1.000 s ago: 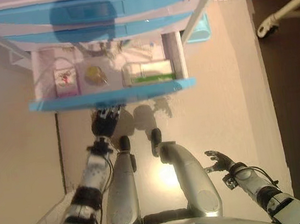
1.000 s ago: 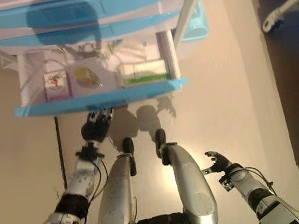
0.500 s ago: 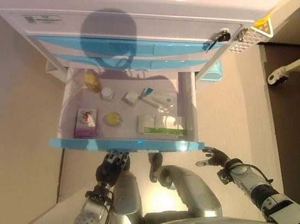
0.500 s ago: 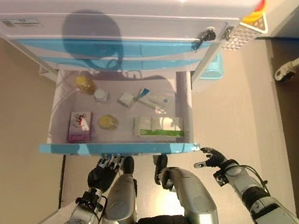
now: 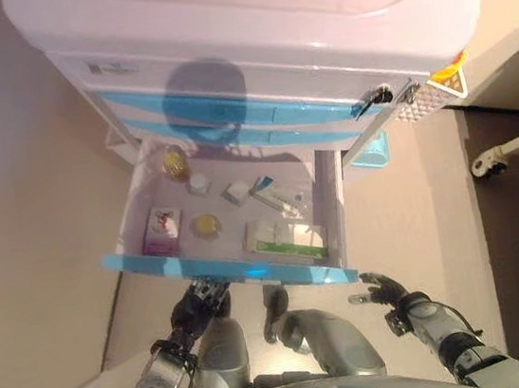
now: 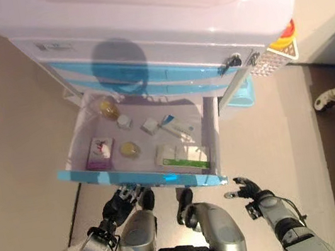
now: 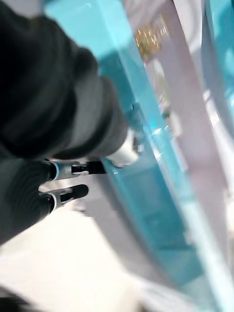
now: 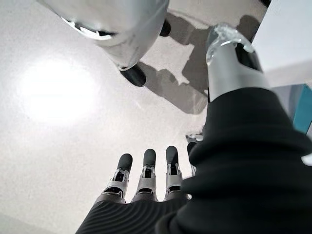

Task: Open the drawer and pick up the medicine

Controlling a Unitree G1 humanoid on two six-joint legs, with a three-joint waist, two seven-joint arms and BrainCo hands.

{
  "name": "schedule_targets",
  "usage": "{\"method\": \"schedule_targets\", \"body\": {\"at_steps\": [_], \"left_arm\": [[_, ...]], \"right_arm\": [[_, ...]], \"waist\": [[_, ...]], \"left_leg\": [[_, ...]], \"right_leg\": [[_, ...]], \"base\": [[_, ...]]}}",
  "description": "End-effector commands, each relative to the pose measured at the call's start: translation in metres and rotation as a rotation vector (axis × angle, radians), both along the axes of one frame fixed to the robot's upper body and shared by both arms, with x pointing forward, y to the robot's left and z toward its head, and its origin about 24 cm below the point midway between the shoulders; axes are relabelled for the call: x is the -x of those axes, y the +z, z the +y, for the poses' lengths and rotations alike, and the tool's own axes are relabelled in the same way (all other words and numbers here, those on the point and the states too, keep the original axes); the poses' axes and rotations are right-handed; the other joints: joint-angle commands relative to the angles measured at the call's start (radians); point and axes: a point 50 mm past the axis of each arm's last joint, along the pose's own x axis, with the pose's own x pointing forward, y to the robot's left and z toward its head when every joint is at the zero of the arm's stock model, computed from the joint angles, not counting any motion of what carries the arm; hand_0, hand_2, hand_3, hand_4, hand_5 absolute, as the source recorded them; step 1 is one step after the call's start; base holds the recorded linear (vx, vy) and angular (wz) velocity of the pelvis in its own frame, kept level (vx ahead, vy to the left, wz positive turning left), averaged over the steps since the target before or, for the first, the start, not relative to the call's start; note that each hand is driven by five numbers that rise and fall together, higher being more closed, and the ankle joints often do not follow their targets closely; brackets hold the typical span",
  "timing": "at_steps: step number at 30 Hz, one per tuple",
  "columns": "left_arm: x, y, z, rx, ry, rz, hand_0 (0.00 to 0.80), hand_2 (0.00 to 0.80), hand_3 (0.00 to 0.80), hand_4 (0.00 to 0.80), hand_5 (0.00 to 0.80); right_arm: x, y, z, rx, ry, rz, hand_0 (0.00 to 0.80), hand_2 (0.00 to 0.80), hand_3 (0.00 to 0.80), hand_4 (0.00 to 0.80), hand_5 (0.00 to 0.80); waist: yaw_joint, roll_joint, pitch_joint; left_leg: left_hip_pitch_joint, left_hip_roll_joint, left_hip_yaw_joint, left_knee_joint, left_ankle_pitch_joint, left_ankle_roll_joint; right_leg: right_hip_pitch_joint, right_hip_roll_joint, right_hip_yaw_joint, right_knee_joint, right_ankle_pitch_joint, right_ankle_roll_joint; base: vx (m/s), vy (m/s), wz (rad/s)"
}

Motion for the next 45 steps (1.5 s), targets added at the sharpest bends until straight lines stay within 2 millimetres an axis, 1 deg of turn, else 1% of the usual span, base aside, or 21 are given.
{"method": "schedule_targets", "body": {"at_steps": [1,2,4,7,12,16,19,21,24,26,27,29,31,32,35,38,41,42,43,44,45], "left_arm": [[0.033,0.011,0.102,-0.463,0.292,0.047,0.0,0.0,0.0,0.0,0.0],[0.036,0.008,0.102,-0.48,0.282,0.071,0.0,0.0,0.0,0.0,0.0],[0.052,-0.006,0.104,-0.605,0.223,0.211,0.0,0.0,0.0,0.0,0.0],[0.065,-0.02,0.104,-0.726,0.145,0.346,0.0,0.0,0.0,0.0,0.0],[0.073,-0.031,0.106,-0.842,0.059,0.481,0.0,0.0,0.0,0.0,0.0],[0.076,-0.038,0.106,-0.926,-0.038,0.574,0.0,0.0,0.0,0.0,0.0],[0.079,-0.042,0.106,-0.949,-0.096,0.632,0.0,0.0,0.0,0.0,0.0],[0.079,-0.044,0.106,-0.949,-0.132,0.658,0.0,0.0,0.0,0.0,0.0],[0.086,-0.048,0.101,-0.929,-0.195,0.699,0.0,0.0,0.0,0.0,0.0],[0.092,-0.051,0.098,-0.911,-0.258,0.724,0.0,0.0,0.0,0.0,0.0],[0.094,-0.052,0.096,-0.906,-0.278,0.726,0.0,0.0,0.0,0.0,0.0],[0.097,-0.054,0.092,-0.874,-0.305,0.728,0.0,0.0,0.0,0.0,0.0],[0.099,-0.056,0.088,-0.845,-0.309,0.731,0.0,0.0,0.0,0.0,0.0],[0.098,-0.057,0.086,-0.837,-0.303,0.732,0.0,0.0,0.0,0.0,0.0],[0.096,-0.058,0.082,-0.813,-0.282,0.728,0.0,0.0,0.0,0.0,0.0],[0.096,-0.059,0.079,-0.783,-0.263,0.734,0.0,0.0,0.0,0.0,0.0],[0.098,-0.061,0.076,-0.763,-0.251,0.743,0.0,0.0,0.0,0.0,0.0],[0.099,-0.061,0.075,-0.76,-0.248,0.745,0.0,0.0,0.0,0.0,0.0],[0.101,-0.062,0.074,-0.754,-0.239,0.75,0.0,0.0,0.0,0.0,0.0],[0.102,-0.062,0.074,-0.753,-0.237,0.751,0.0,0.0,0.0,0.0,0.0],[0.104,-0.062,0.074,-0.748,-0.23,0.756,0.0,0.0,0.0,0.0,0.0]], "right_arm": [[0.041,0.0,-0.053,0.14,-0.046,0.104,0.0,0.0,0.0,0.0,0.0],[0.041,0.0,-0.054,0.141,-0.047,0.103,0.0,0.0,0.0,0.0,0.0],[0.043,0.001,-0.056,0.144,-0.052,0.095,0.0,0.0,0.0,0.0,0.0],[0.043,0.002,-0.057,0.139,-0.055,0.078,0.0,0.0,0.0,0.0,0.0],[0.043,0.001,-0.057,0.134,-0.07,0.057,0.0,0.0,0.0,0.0,0.0],[0.04,0.002,-0.055,0.135,-0.122,0.009,0.0,0.0,0.0,0.0,0.0],[0.032,0.008,-0.06,0.185,-0.192,-0.081,0.0,0.0,0.0,0.0,0.0],[0.021,0.017,-0.065,0.213,-0.239,-0.172,0.0,0.0,0.0,0.0,0.0],[-0.007,0.045,-0.08,0.288,-0.309,-0.37,0.0,0.0,0.0,0.0,0.0],[-0.03,0.072,-0.083,0.306,-0.334,-0.537,0.0,0.0,0.0,0.0,0.0],[-0.042,0.087,-0.081,0.308,-0.328,-0.614,0.0,0.0,0.0,0.0,0.0],[-0.062,0.119,-0.071,0.313,-0.267,-0.777,0.0,0.0,0.0,0.0,0.0],[-0.074,0.145,-0.058,0.302,-0.191,-0.899,0.0,0.0,0.0,0.0,0.0],[-0.078,0.157,-0.05,0.293,-0.134,-0.962,0.0,0.0,0.0,0.0,0.0],[-0.082,0.183,-0.028,0.241,-0.014,-1.094,0.0,0.0,0.0,0.0,0.0],[-0.082,0.205,-0.011,0.169,0.114,-1.185,0.0,0.0,0.0,0.0,0.0],[-0.079,0.221,0.011,0.102,0.279,-1.242,0.0,0.0,0.0,0.0,0.0],[-0.078,0.223,0.015,0.098,0.309,-1.252,0.0,0.0,0.0,0.0,0.0],[-0.076,0.228,0.023,0.092,0.385,-1.27,0.0,0.0,0.0,0.0,0.0],[-0.076,0.23,0.026,0.084,0.405,-1.274,0.0,0.0,0.0,0.0,0.0],[-0.074,0.237,0.035,0.063,0.479,-1.292,0.0,0.0,0.0,0.0,0.0]], "waist": [[0.036,0.076,-0.187],[0.033,0.075,-0.187],[0.022,0.072,-0.182],[0.004,0.067,-0.179],[-0.028,0.049,-0.172],[-0.053,0.025,-0.163],[-0.076,0.002,-0.15],[-0.088,-0.01,-0.138],[-0.113,-0.029,-0.119],[-0.134,-0.043,-0.106],[-0.146,-0.049,-0.101],[-0.17,-0.06,-0.091],[-0.189,-0.071,-0.083],[-0.198,-0.078,-0.079],[-0.214,-0.097,-0.066],[-0.22,-0.111,-0.057],[-0.22,-0.121,-0.05],[-0.219,-0.122,-0.05],[-0.215,-0.124,-0.048],[-0.213,-0.125,-0.048],[-0.206,-0.127,-0.046]], "left_leg": [[-0.073,-0.121,0.021,0.036,0.021,0.1],[-0.072,-0.12,0.023,0.037,0.021,0.101],[-0.069,-0.12,0.031,0.035,0.02,0.102],[-0.065,-0.117,0.045,0.026,0.021,0.109],[-0.067,-0.108,0.079,0.021,0.017,0.118],[-0.072,-0.104,0.11,0.019,0.01,0.129],[-0.077,-0.102,0.139,0.019,0.003,0.14],[-0.086,-0.098,0.152,0.025,-0.003,0.145],[-0.102,-0.093,0.181,0.034,-0.013,0.154],[-0.116,-0.087,0.199,0.041,-0.019,0.16],[-0.122,-0.084,0.21,0.044,-0.021,0.162],[-0.133,-0.081,0.227,0.046,-0.024,0.168],[-0.148,-0.078,0.242,0.053,-0.027,0.172],[-0.158,-0.076,0.251,0.058,-0.029,0.173],[-0.179,-0.077,0.267,0.067,-0.034,0.177],[-0.2,-0.08,0.275,0.079,-0.042,0.18],[-0.208,-0.084,0.278,0.078,-0.045,0.179],[-0.208,-0.084,0.277,0.076,-0.045,0.179],[-0.211,-0.086,0.276,0.073,-0.045,0.178],[-0.212,-0.087,0.276,0.073,-0.046,0.178],[-0.213,-0.088,0.272,0.069,-0.045,0.177]], "right_leg": [[0.059,-0.094,0.05,-0.014,0.041,0.095],[0.059,-0.094,0.051,-0.015,0.042,0.096],[0.059,-0.092,0.058,-0.022,0.049,0.101],[0.052,-0.088,0.072,-0.032,0.059,0.108],[0.032,-0.077,0.097,-0.042,0.076,0.12],[0.012,-0.072,0.122,-0.06,0.104,0.138],[-0.007,-0.07,0.148,-0.077,0.133,0.156],[-0.018,-0.068,0.166,-0.09,0.155,0.167],[-0.039,-0.066,0.198,-0.112,0.193,0.184],[-0.066,-0.064,0.222,-0.114,0.215,0.193],[-0.08,-0.063,0.235,-0.114,0.226,0.198],[-0.106,-0.06,0.257,-0.114,0.242,0.205],[-0.13,-0.057,0.275,-0.109,0.252,0.211],[-0.143,-0.056,0.284,-0.108,0.257,0.214],[-0.167,-0.055,0.3,-0.112,0.269,0.221],[-0.183,-0.055,0.313,-0.116,0.276,0.224],[-0.189,-0.054,0.32,-0.122,0.279,0.225],[-0.189,-0.054,0.321,-0.124,0.279,0.225],[-0.189,-0.054,0.321,-0.127,0.278,0.226],[-0.188,-0.055,0.321,-0.129,0.277,0.226],[-0.185,-0.055,0.32,-0.133,0.276,0.225]], "base": [[0.064,0.026,0.11],[0.072,0.025,0.07],[0.069,0.028,0.03],[0.063,0.026,-0.04],[0.047,0.008,-0.23],[0.024,-0.008,-0.22],[-0.004,-0.026,-0.32],[-0.053,-0.056,-0.41],[-0.083,-0.026,-0.39],[-0.095,0.013,-0.52],[-0.087,0.031,-0.53],[-0.069,0.051,-0.41],[-0.064,0.052,-0.35],[-0.068,0.041,-0.3],[-0.054,0.033,-0.22],[-0.03,0.031,-0.16],[-0.009,0.024,-0.19],[0.0,0.014,-0.06],[-0.003,0.004,0.05],[-0.005,-0.001,0.06],[-0.003,-0.007,0.07]]}}
